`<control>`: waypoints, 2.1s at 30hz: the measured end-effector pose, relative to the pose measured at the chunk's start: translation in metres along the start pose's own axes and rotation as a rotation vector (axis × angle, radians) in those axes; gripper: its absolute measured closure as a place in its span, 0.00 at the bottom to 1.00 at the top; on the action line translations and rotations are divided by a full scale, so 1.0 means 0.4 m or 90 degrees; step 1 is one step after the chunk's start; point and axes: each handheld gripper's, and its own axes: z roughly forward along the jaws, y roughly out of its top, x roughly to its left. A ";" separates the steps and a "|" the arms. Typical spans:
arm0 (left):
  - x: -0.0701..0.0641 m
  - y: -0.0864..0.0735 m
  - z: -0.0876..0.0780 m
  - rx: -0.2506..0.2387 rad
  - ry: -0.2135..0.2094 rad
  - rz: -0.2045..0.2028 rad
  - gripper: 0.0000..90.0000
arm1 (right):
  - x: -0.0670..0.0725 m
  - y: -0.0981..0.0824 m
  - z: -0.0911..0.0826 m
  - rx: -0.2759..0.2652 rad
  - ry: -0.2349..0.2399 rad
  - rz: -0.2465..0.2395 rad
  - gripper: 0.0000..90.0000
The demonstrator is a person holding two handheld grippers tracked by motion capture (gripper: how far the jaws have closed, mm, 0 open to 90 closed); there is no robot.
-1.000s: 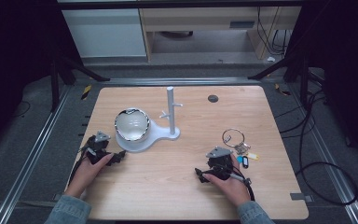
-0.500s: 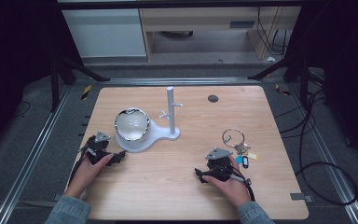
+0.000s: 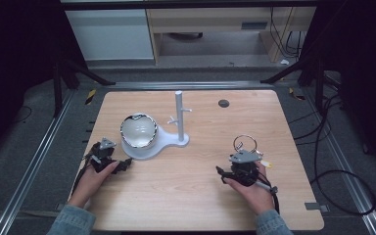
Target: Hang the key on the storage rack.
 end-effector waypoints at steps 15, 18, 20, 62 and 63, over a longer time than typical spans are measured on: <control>0.000 0.000 0.000 0.000 0.000 0.000 0.00 | -0.200 -0.056 -0.103 -0.029 -0.137 0.091 0.56; 0.000 0.000 0.000 0.000 0.000 0.000 0.00 | -0.226 -0.065 -0.114 -0.040 -0.151 0.101 0.64; 0.000 0.000 0.000 0.000 0.000 0.000 0.00 | -0.251 -0.076 -0.114 -0.030 -0.157 0.106 0.72; -0.001 0.000 0.001 -0.001 0.000 -0.002 0.00 | -0.315 -0.113 0.021 0.057 -0.094 0.098 0.86; -0.001 0.000 0.001 -0.001 0.000 -0.002 0.00 | -0.315 -0.113 0.021 0.057 -0.094 0.098 0.86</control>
